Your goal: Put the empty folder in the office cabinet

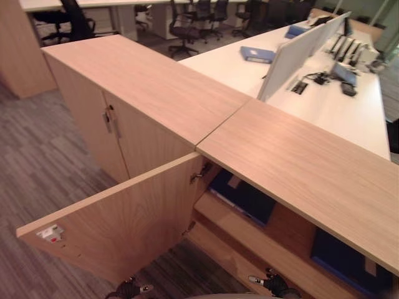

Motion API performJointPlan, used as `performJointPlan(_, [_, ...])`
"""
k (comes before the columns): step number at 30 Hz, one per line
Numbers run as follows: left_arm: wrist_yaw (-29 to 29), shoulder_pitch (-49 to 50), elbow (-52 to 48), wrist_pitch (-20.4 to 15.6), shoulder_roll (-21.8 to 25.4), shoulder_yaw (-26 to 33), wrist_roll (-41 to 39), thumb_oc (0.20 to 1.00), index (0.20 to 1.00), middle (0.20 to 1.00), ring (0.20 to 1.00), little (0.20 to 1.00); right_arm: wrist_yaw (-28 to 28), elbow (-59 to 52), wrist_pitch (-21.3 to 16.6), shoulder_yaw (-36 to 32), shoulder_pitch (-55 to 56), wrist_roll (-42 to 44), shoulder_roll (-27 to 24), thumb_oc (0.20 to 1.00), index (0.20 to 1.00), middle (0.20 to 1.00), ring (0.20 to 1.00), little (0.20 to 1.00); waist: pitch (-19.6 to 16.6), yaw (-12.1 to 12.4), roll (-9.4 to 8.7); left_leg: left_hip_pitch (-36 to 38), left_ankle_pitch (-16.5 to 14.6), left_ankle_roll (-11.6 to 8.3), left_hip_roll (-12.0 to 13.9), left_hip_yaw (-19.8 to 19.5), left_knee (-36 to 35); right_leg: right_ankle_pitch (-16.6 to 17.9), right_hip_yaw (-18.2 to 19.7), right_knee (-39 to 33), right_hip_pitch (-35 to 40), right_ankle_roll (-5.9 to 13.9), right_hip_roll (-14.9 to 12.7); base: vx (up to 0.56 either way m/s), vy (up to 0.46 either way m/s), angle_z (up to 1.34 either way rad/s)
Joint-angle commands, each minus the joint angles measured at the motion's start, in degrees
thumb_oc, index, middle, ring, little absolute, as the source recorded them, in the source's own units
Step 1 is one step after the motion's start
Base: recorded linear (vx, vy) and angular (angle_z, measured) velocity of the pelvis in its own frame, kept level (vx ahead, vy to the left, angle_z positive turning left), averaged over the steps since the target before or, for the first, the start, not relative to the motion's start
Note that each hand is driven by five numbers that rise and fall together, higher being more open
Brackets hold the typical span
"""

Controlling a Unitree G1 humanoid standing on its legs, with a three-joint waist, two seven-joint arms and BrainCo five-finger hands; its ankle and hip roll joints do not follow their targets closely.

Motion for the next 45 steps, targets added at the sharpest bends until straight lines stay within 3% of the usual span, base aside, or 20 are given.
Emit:
performJointPlan(1, [1.0, -0.5, -0.8, -0.2, -1.0, -0.3, 0.5, 1.0, 1.0, 1.0, 1.0, 1.0, -0.5, -3.4, -2.5, 0.8, -4.0, 2.8, -0.3, 1.0, 1.0, 1.0, 1.0, 1.0, 1.7, 0.3, 1.77, -1.1, -3.2, 3.13, -2.6, 0.7, 2.4, -1.3, 5.2, 5.8, -0.6, 2.83, 1.5, -0.09, -0.054, 0.43])
performJointPlan(3, [1.0, -0.5, -1.5, -0.4, -1.4, -0.7, -0.5, 1.0, 1.0, 1.0, 1.0, 1.0, -0.8, -3.3, -2.4, 1.2, -4.5, 2.9, -0.9, 1.0, 1.0, 1.0, 1.0, 1.0, 1.3, 2.1, 0.8, -3.4, -2.7, 2.89, -3.5, -2.4, 4.0, -5.0, 9.0, 1.6, 2.8, 1.05, 3.3, -0.08, -0.153, 0.49])
performJointPlan(4, [-5.8, 3.3, -0.7, -1.2, 4.6, 1.1, -0.8, 1.0, 1.0, 1.0, 1.0, 1.0, 0.7, -3.2, -2.5, 0.4, -4.7, 3.0, -2.6, 1.0, 1.0, 1.0, 1.0, 1.0, 1.2, 3.2, 1.19, -3.7, -2.5, 2.52, -3.7, -2.7, 4.2, -5.4, 9.3, -0.8, 4.3, 0.76, 3.2, -0.07, -0.178, 0.63])
performJointPlan(6, [-2.8, 2.6, -1.4, -0.8, 3.9, 1.6, -1.6, 1.0, 1.0, 1.0, 1.0, 1.0, -0.2, -3.3, -2.9, 0.3, -5.8, 2.4, -3.0, 1.0, 1.0, 1.0, 1.0, 1.0, 0.5, 4.2, 1.47, -5.0, -1.6, 1.66, -2.9, -2.4, 4.5, -5.6, 8.3, -4.6, 5.8, 0.65, 3.0, -0.12, -0.164, 0.43])
performJointPlan(11, [-2.2, 6.7, -7.8, -1.5, 0.6, 0.3, -4.1, 1.0, 1.0, 1.0, 1.0, 1.0, -0.9, -3.2, -3.1, -1.2, -6.3, 2.8, -4.7, 1.0, 1.0, 1.0, 1.0, 1.0, 1.1, 6.0, 3.67, -7.7, 2.7, -0.99, -0.5, -4.0, 4.2, -6.2, 5.5, -11.7, 9.3, -0.44, 4.7, -0.13, -0.196, 0.07])
performJointPlan(16, [-2.2, 5.8, -8.0, -1.1, -1.2, -0.7, -4.7, 1.0, 1.0, 1.0, 1.0, 1.0, -2.2, -3.5, -3.4, -2.7, -6.6, 3.3, -7.3, 1.0, 1.0, 1.0, 1.0, 1.0, 3.4, 5.7, 7.21, -12.1, 9.6, -4.78, 0.5, -6.0, 2.0, -6.7, 1.8, -14.3, 10.2, -1.76, 5.8, -0.22, -0.052, 0.29])
performJointPlan(18, [-2.2, 5.4, -7.8, -1.2, -1.6, -0.9, -4.7, 1.0, 1.0, 1.0, 1.0, 1.0, -2.4, -3.4, -3.3, -2.9, -6.9, 3.3, -7.9, 1.0, 1.0, 1.0, 1.0, 1.0, 4.0, 5.4, 7.63, -12.8, 9.8, -5.08, 0.5, -5.9, 2.3, -6.6, 1.4, -14.2, 9.9, -1.87, 5.6, -0.17, 0.02, 0.63])
performJointPlan(24, [-3.0, 8.0, -11.9, -0.9, -2.4, -2.3, -2.4, 1.0, 1.0, 1.0, 1.0, 1.0, -2.2, -2.0, -2.6, -4.5, -6.2, 2.6, -10.2, 1.0, 1.0, 1.0, 1.0, 1.0, 2.5, 1.1, 8.06, -5.6, 2.6, -4.19, 2.2, -1.9, 8.3, -3.1, -0.6, -13.1, 5.4, -2.36, 1.9, -0.2, 0.081, 0.31])
performJointPlan(29, [-4.5, 9.7, -20.0, -0.2, -1.4, -4.1, -2.2, 1.0, 1.0, 1.0, 1.0, 1.0, -2.0, -0.5, -1.4, -6.6, -6.2, 3.4, -10.9, 1.0, 1.0, 1.0, 1.0, 1.0, 0.9, -1.3, 9.42, 0.5, -1.0, -4.31, 3.9, -0.8, 4.7, -1.7, -1.8, -11.1, 2.9, -1.49, 0.4, -0.07, 0.176, 0.18])
performJointPlan(32, [-5.5, 9.8, -23.2, 0.3, -0.3, -4.6, -2.7, 1.0, 1.0, 1.0, 1.0, 1.0, -2.1, -0.3, -1.2, -7.9, -5.7, 4.3, -10.6, 1.0, 1.0, 1.0, 1.0, 1.0, 0.8, -1.3, 9.22, -0.1, -2.1, -3.75, 2.9, -0.9, 4.0, -0.8, -2.2, -10.7, 3.1, -0.84, -0.8, -0.01, 0.142, 0.48])
performJointPlan(35, [-4.3, 4.8, -12.7, -0.2, -0.5, -3.9, -1.4, 1.0, 1.0, 1.0, 1.0, 1.0, -2.2, 1.0, -0.8, -8.8, -4.7, 5.6, -8.2, 1.0, 1.0, 1.0, 1.0, 1.0, 0.5, -1.8, 7.5, 0.5, -3.8, -2.13, -0.2, -1.1, 2.7, 1.4, -2.0, -10.5, 3.3, 0.64, -3.4, 0.02, 0.252, 0.09])
performJointPlan(37, [-3.9, 3.9, -11.4, -0.4, -0.6, -3.8, -1.0, 1.0, 1.0, 1.0, 1.0, 1.0, -2.2, 0.9, -0.9, -8.8, -4.5, 5.9, -7.5, 1.0, 1.0, 1.0, 1.0, 1.0, 0.5, -1.8, 6.96, 0.8, -4.0, -1.6, -1.1, -0.9, 1.7, 2.0, -1.7, -10.5, 3.0, 1.21, -4.1, 0.0, 0.172, 0.08])
performJointPlan(40, [-2.8, 2.6, -7.0, -0.5, -0.4, -2.8, 0.3, 1.0, 1.0, 1.0, 1.0, 1.0, -2.1, 2.2, -0.5, -7.8, -4.9, 6.0, -5.0, 1.0, 1.0, 1.0, 1.0, 1.0, 0.7, -1.2, 5.38, 2.5, -4.2, 0.59, -4.6, 0.6, -2.3, 4.8, -0.6, -9.5, 1.2, 3.24, -6.6, 0.0, 0.24, -0.02])
performJointPlan(43, [-2.6, 2.9, -5.8, -0.6, 0.3, -2.2, 0.9, 1.0, 1.0, 1.0, 1.0, 1.0, -1.8, 2.3, -0.5, -6.6, -5.2, 5.4, -4.0, 1.0, 1.0, 1.0, 1.0, 1.0, 1.7, -0.6, 4.82, 2.7, -4.4, 1.7, -5.4, 1.2, -2.6, 5.3, -0.6, -6.9, 0.2, 3.53, -7.0, -0.01, 0.149, -0.11])
performJointPlan(45, [-2.6, 3.1, -5.4, -0.5, 0.7, -1.7, 0.7, 1.0, 1.0, 1.0, 1.0, 1.0, -1.6, 1.8, -0.8, -5.8, -4.9, 5.4, -3.4, 1.0, 1.0, 1.0, 1.0, 1.0, 2.2, -0.5, 4.56, 2.6, -4.1, 2.33, -5.4, 1.2, -2.5, 4.3, 1.1, -4.2, -0.8, 3.23, -5.5, -0.01, 0.133, -0.1])
